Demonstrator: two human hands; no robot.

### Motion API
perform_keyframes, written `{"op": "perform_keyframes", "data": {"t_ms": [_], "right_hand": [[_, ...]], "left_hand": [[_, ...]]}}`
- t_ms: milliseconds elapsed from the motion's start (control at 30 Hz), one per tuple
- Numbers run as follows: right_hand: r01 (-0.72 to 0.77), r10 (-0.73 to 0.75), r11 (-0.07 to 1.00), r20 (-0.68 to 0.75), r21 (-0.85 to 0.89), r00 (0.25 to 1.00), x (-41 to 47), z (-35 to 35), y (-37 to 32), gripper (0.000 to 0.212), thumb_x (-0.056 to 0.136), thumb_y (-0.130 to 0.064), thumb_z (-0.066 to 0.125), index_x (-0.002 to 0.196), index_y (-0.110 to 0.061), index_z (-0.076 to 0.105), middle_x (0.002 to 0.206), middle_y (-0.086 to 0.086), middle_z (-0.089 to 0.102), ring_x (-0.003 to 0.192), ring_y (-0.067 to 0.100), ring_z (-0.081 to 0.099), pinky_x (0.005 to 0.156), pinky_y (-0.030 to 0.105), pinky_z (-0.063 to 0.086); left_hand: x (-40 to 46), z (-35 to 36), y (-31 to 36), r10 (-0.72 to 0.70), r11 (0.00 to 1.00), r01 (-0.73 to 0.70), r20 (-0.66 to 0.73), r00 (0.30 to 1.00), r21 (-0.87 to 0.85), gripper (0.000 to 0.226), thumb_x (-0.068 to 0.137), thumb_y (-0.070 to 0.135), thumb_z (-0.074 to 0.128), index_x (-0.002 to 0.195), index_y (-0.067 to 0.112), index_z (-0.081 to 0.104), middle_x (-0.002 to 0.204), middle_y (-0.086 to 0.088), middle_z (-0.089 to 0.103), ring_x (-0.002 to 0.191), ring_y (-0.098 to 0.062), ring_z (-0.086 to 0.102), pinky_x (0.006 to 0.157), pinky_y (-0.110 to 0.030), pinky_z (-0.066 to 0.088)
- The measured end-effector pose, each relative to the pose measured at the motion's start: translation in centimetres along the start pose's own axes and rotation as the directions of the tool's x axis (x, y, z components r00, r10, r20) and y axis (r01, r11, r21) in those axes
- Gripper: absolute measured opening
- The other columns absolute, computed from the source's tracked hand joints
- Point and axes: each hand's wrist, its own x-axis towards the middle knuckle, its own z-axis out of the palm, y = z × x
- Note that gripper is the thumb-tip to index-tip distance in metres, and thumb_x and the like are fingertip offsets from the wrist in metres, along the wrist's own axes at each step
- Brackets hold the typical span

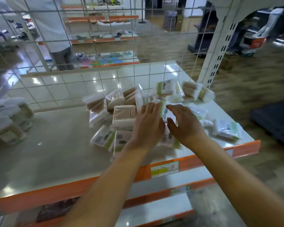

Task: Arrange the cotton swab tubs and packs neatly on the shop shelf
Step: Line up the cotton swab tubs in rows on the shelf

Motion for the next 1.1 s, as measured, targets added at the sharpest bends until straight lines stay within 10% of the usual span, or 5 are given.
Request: {"op": "perform_keyframes", "data": {"t_ms": [367, 600, 733, 867, 1100], "right_hand": [[0.075, -0.089, 0.989, -0.107, -0.126, 0.990, 2.9, -1.1, 5.4, 0.037, 0.078, -0.004, 0.061, 0.115, 0.002, 0.060, 0.106, 0.020, 0.064, 0.096, 0.041, 0.059, 0.077, 0.047, 0.050], [-0.135, 0.133, 0.986, -0.025, -0.095, 0.991, 8.9, -0.5, 8.1, 0.028, 0.082, -0.011, 0.051, 0.109, -0.006, 0.057, 0.112, 0.013, 0.059, 0.105, 0.031, 0.054, 0.079, 0.038, 0.047], [-0.288, 0.289, 0.957, 0.045, -0.028, 0.956, 11.1, -0.2, 9.2, 0.001, 0.081, -0.010, 0.051, 0.080, -0.010, 0.050, 0.075, 0.004, 0.053, 0.080, 0.026, 0.056, 0.060, 0.028, 0.035], [-0.423, 0.420, 0.902, 0.057, 0.081, 0.906, 12.3, 0.1, 9.7, 0.020, 0.083, -0.014, 0.055, 0.066, -0.010, 0.047, 0.064, 0.001, 0.047, 0.063, 0.018, 0.047, 0.051, 0.025, 0.032], [-0.513, 0.490, 0.838, 0.159, 0.183, 0.857, 13.5, 2.1, 9.1, 0.023, 0.076, -0.023, 0.058, 0.091, -0.007, 0.062, 0.083, 0.009, 0.065, 0.080, 0.026, 0.063, 0.065, 0.032, 0.050]], "left_hand": [[4.7, 1.7, 1.6, 0.007, 0.989, -0.020, 0.088, 0.996, 0.147, 0.045, 0.092, 0.022, 0.046, 0.135, 0.011, 0.037, 0.134, -0.008, 0.044, 0.121, -0.023, 0.041, 0.098, -0.034, 0.036], [8.6, 3.6, 2.9, -0.033, 0.967, -0.023, 0.213, 0.976, 0.255, 0.043, 0.090, 0.017, 0.049, 0.132, 0.010, 0.042, 0.133, -0.010, 0.045, 0.121, -0.026, 0.042, 0.099, -0.036, 0.036], [9.5, 4.3, 2.9, -0.055, 0.957, -0.022, 0.256, 0.965, 0.288, 0.031, 0.089, 0.012, 0.049, 0.119, 0.005, 0.053, 0.120, -0.013, 0.052, 0.114, -0.029, 0.049, 0.097, -0.043, 0.043], [10.8, 4.5, 2.7, -0.068, 0.951, -0.043, 0.342, 0.937, 0.307, 0.025, 0.089, 0.014, 0.048, 0.112, 0.007, 0.057, 0.109, -0.013, 0.056, 0.102, -0.027, 0.055, 0.088, -0.038, 0.047], [11.0, 5.5, 1.4, -0.123, 0.948, 0.004, 0.356, 0.926, 0.317, 0.024, 0.094, 0.025, 0.042, 0.102, 0.008, 0.058, 0.100, -0.009, 0.059, 0.085, -0.021, 0.057, 0.081, -0.035, 0.049]]}}
